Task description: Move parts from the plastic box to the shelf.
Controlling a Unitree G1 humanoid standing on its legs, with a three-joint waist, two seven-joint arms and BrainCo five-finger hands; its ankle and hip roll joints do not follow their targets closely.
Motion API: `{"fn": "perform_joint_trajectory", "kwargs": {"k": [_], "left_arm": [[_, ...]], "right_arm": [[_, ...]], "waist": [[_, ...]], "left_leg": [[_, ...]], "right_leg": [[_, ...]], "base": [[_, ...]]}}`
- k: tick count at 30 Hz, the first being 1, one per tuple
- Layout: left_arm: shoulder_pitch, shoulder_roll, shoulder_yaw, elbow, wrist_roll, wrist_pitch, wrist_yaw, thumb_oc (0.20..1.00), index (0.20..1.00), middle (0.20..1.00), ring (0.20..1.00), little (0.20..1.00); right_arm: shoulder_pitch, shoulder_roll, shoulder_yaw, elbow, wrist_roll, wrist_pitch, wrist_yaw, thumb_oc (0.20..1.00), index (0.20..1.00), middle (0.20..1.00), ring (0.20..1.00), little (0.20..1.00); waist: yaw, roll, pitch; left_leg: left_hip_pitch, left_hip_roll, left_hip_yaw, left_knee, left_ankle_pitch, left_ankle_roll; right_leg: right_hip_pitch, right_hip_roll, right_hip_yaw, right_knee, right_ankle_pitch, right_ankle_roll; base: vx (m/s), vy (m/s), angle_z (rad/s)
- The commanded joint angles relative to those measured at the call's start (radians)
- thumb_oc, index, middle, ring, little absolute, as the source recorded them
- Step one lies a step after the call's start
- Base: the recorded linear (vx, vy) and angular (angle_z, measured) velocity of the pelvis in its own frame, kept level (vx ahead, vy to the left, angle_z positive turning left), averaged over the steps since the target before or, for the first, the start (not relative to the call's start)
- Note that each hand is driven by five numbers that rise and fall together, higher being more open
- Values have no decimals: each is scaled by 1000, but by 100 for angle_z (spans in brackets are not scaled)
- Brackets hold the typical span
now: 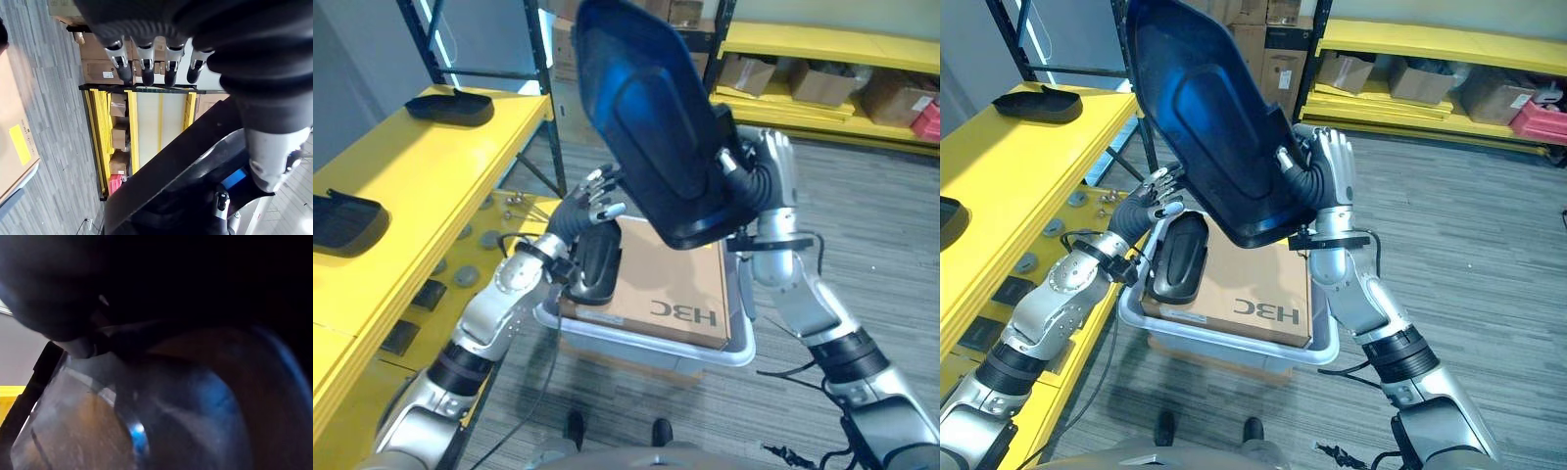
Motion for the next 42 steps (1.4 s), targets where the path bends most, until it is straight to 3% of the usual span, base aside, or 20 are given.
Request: {"fn": "perform_joint_trajectory", "kwargs": {"k": [1, 5, 6, 9, 15, 16, 17, 19, 27, 36, 37, 38, 42], "left_arm": [[-99, -26, -35, 40, -35, -36, 39, 1000, 1000, 1000, 1000, 1000], [-103, -35, -29, 63, -38, -47, 21, 1000, 1000, 1000, 1000, 1000], [-109, -40, -41, 86, -87, -68, 18, 1000, 1000, 1000, 1000, 1000], [-63, -71, -85, 107, -67, -138, 27, 1000, 1000, 1000, 1000, 1000], [-61, -82, -95, 89, -127, -122, 37, 1000, 1000, 1000, 1000, 1000], [-63, -85, -96, 87, -141, -121, 39, 918, 918, 918, 918, 918], [-65, -91, -99, 86, -140, -132, 50, 545, 545, 545, 545, 545], [-70, -97, -100, 80, -119, -170, 47, 200, 200, 200, 200, 200], [-86, -112, -103, 60, -150, -215, 61, 200, 200, 200, 200, 200], [-78, -127, -72, 55, 8, -368, 230, 200, 200, 200, 200, 200], [-72, -127, -57, 60, 36, -380, 255, 200, 200, 200, 200, 200], [-69, -127, -49, 62, 64, -386, 272, 200, 200, 200, 200, 200], [-50, -109, -20, 73, 170, -409, 308, 200, 200, 200, 200, 200]], "right_arm": [[-155, 47, 18, -40, 51, -68, -22, 200, 200, 200, 200, 200], [-160, 72, 41, -19, 37, -79, -25, 200, 200, 200, 200, 200], [-160, 86, 62, 5, 108, -137, 1, 200, 200, 200, 200, 200], [-61, 134, 110, -27, 87, -233, 15, 200, 200, 200, 200, 200], [-43, 153, 139, -75, 150, -237, 111, 200, 200, 200, 200, 200], [-48, 160, 149, -79, 157, -233, 127, 200, 200, 200, 200, 200], [-53, 172, 165, -84, 165, -226, 145, 200, 200, 200, 200, 200], [-57, 193, 200, -99, 171, -210, 172, 200, 200, 200, 200, 200], [-72, 243, 268, -103, 252, -195, 239, 200, 200, 200, 200, 200], [-38, 342, 336, -87, 599, -230, 422, 200, 200, 200, 200, 200], [-34, 353, 341, -86, 631, -222, 444, 467, 467, 467, 467, 467], [-31, 360, 344, -84, 666, -211, 460, 1000, 1000, 1000, 1000, 1000], [4, 375, 331, -79, 758, -205, 466, 1000, 1000, 1000, 1000, 1000]], "waist": [[26, -16, -63], [30, -17, -67], [31, -17, -67], [26, -12, -58], [29, -16, -58], [31, -16, -58], [32, -16, -58], [37, -17, -58], [43, -20, -57], [57, -29, -55], [61, -29, -55], [63, -30, -55], [68, -32, -55]], "left_leg": [[54, -3, 14, -3, -90, 8], [52, -5, 15, -3, -91, 9], [49, -6, 14, -3, -89, 8], [46, -4, 10, -3, -89, 9], [46, -7, 8, -3, -89, 11], [46, -8, 6, -3, -88, 11], [46, -9, 6, -3, -88, 11], [51, -8, 6, -3, -97, 11], [43, -9, 3, -3, -84, 13], [49, -10, -12, -3, -89, 12], [50, -10, -15, -3, -88, 11], [49, -11, -16, -3, -87, 11], [47, -11, -25, -3, -82, 10]], "right_leg": [[27, -29, -11, -4, -38, 31], [24, -27, -11, -4, -38, 34], [21, -26, -9, -4, -36, 36], [17, -30, -8, -4, -37, 36], [19, -33, -18, -4, -36, 38], [19, -34, -20, -4, -35, 38], [20, -34, -23, -4, -35, 38], [26, -34, -26, -4, -43, 39], [22, -38, -35, -4, -35, 33], [36, -36, -45, -4, -45, 25], [37, -36, -47, -4, -46, 23], [38, -36, -48, -4, -46, 22], [41, -37, -54, -4, -44, 22]], "base": [[0, 0, 0], [0, 0, 0], [0, 0, 0], [-30, 5, 0], [0, 0, 0], [0, 0, 0], [0, 0, 0], [49, -15, 2], [-3, -5, 1], [18, -14, 1], [29, -26, 4], [31, -30, 5], [25, -31, 8]]}}
